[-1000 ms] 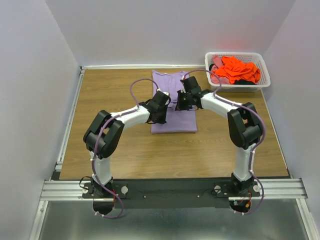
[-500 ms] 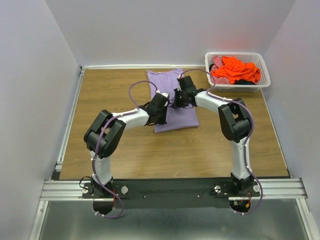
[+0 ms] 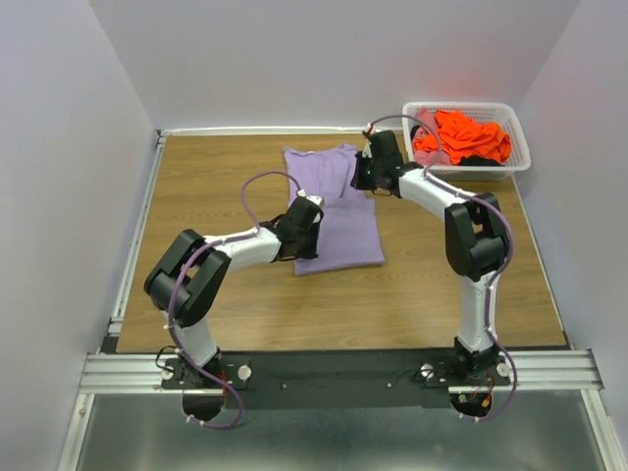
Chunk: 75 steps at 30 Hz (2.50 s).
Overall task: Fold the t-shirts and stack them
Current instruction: Fold the tshirt
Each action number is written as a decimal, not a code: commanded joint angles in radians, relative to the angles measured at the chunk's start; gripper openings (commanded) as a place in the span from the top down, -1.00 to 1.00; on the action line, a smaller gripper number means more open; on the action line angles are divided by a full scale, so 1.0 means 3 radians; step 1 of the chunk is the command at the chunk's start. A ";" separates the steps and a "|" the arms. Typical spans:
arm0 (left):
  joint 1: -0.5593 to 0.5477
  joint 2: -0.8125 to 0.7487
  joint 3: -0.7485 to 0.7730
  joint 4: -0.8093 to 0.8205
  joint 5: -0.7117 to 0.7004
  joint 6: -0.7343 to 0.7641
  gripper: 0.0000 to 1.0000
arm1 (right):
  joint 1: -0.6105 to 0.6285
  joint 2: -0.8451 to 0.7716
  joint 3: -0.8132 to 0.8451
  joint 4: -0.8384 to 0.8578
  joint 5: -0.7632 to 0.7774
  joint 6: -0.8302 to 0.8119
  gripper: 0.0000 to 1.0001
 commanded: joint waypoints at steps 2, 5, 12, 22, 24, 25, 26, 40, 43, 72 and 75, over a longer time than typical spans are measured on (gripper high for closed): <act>-0.0020 -0.0204 -0.0127 -0.0472 -0.0111 -0.0065 0.73 | 0.0003 -0.0634 -0.0701 0.0159 -0.0498 0.0088 0.73; -0.0020 -0.0337 -0.0096 -0.0523 -0.0100 -0.0116 0.39 | -0.0043 -0.0987 -0.1157 0.0277 -0.1050 0.0231 0.63; 0.0001 -0.0843 -0.0295 -0.0365 0.0164 -0.0188 -0.18 | -0.0074 -0.1683 -0.2409 0.0959 -0.2093 0.0640 0.55; 0.0230 -0.0574 -0.1087 0.0341 0.0799 -0.0387 0.64 | -0.0385 -0.1239 -0.3662 0.2500 -0.2467 0.1237 0.59; 0.0302 -0.0558 -0.1179 0.0453 0.0840 -0.0418 0.65 | -0.0437 -0.1076 -0.3780 0.2649 -0.2457 0.1264 0.61; 0.0323 -0.0573 -0.1266 0.0469 0.0835 -0.0438 0.65 | -0.0483 -0.1055 -0.3811 0.2665 -0.2457 0.1249 0.62; 0.0353 -0.0593 -0.1312 0.0479 0.0840 -0.0469 0.65 | -0.0513 -0.1044 -0.3837 0.2675 -0.2457 0.1239 0.62; 0.0532 -0.1207 -0.1472 0.0382 0.0733 -0.0536 0.65 | -0.0315 -0.1474 -0.3480 0.2680 -0.2964 0.1458 0.34; 0.0532 -0.1237 -0.1420 0.0403 0.0764 -0.0551 0.65 | 0.0027 -0.1285 -0.3240 0.2782 -0.2969 0.1586 0.34; 0.0599 -0.3304 -0.1538 -0.0287 -0.0622 -0.0761 -0.59 | 0.0330 -0.1626 -0.2462 0.0500 -0.1564 0.0395 -0.11; 0.0594 -0.3201 -0.1467 -0.0405 -0.0668 -0.0664 -0.71 | 0.0330 -0.1811 -0.2375 -0.0105 -0.0986 0.0369 -0.32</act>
